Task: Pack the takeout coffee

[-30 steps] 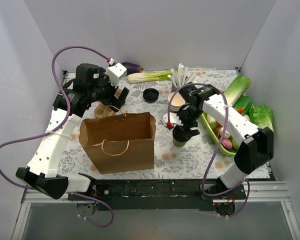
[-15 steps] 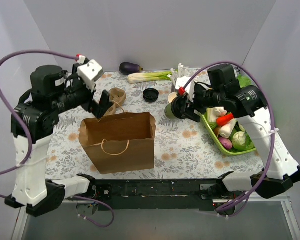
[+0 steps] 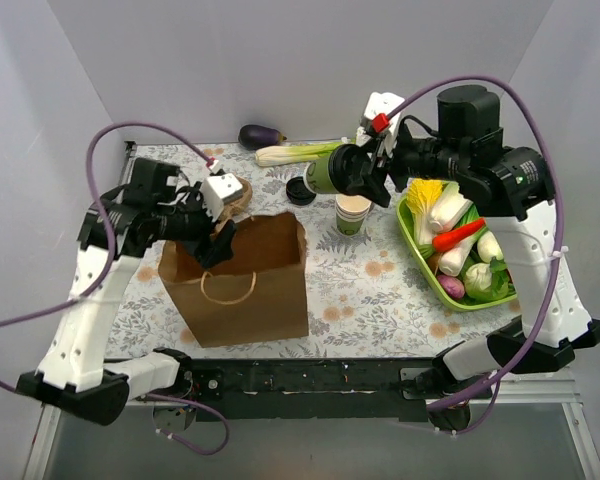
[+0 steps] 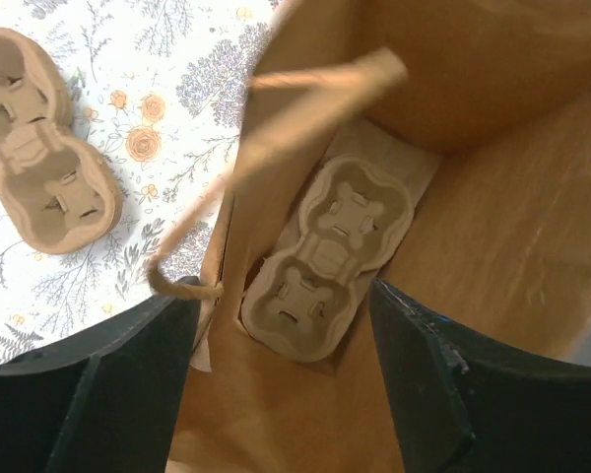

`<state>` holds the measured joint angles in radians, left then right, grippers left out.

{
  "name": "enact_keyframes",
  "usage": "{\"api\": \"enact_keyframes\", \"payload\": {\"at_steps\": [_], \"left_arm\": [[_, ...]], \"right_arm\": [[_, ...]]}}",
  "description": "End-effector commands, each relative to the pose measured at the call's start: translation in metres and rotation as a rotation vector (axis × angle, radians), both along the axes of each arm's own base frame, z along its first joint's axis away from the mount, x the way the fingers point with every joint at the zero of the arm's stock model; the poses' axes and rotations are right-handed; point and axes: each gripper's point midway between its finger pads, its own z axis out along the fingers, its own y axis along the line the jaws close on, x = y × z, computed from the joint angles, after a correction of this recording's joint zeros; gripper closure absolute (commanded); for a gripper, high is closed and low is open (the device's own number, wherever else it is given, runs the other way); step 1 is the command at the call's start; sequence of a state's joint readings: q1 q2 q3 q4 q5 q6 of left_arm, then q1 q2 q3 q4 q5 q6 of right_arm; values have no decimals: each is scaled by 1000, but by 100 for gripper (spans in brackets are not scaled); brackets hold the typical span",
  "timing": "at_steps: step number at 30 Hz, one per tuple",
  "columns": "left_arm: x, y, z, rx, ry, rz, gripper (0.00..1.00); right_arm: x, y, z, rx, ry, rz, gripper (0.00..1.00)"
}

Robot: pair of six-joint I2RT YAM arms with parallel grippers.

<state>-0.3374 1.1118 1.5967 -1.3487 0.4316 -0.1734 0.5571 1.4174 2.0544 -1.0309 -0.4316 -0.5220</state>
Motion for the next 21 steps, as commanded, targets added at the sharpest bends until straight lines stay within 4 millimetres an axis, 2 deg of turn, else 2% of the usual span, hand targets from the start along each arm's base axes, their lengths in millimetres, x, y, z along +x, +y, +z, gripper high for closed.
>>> {"api": "enact_keyframes", "payload": {"at_steps": [1, 5, 8, 9, 12, 14, 19, 21], "left_arm": [[13, -10, -13, 13, 63, -44, 37], [22, -16, -9, -1, 29, -68, 49], [19, -18, 1, -13, 44, -81, 50], [18, -20, 4, -18, 47, -89, 49], [15, -14, 20, -20, -16, -69, 39], [16, -9, 29, -9, -58, -45, 28], [23, 15, 31, 94, -136, 30, 22], [22, 16, 29, 98, -128, 29, 19]], "right_arm": [[-28, 12, 51, 137, -31, 122, 99], [-59, 12, 68, 199, -17, 208, 99], [-71, 8, 59, 193, 6, 224, 99], [-69, 9, 46, 175, 32, 224, 99], [-71, 6, 40, 170, 32, 217, 99], [-71, 6, 43, 175, 25, 217, 99], [-75, 10, 49, 191, 29, 249, 99], [-75, 13, 49, 197, 39, 261, 99]]}}
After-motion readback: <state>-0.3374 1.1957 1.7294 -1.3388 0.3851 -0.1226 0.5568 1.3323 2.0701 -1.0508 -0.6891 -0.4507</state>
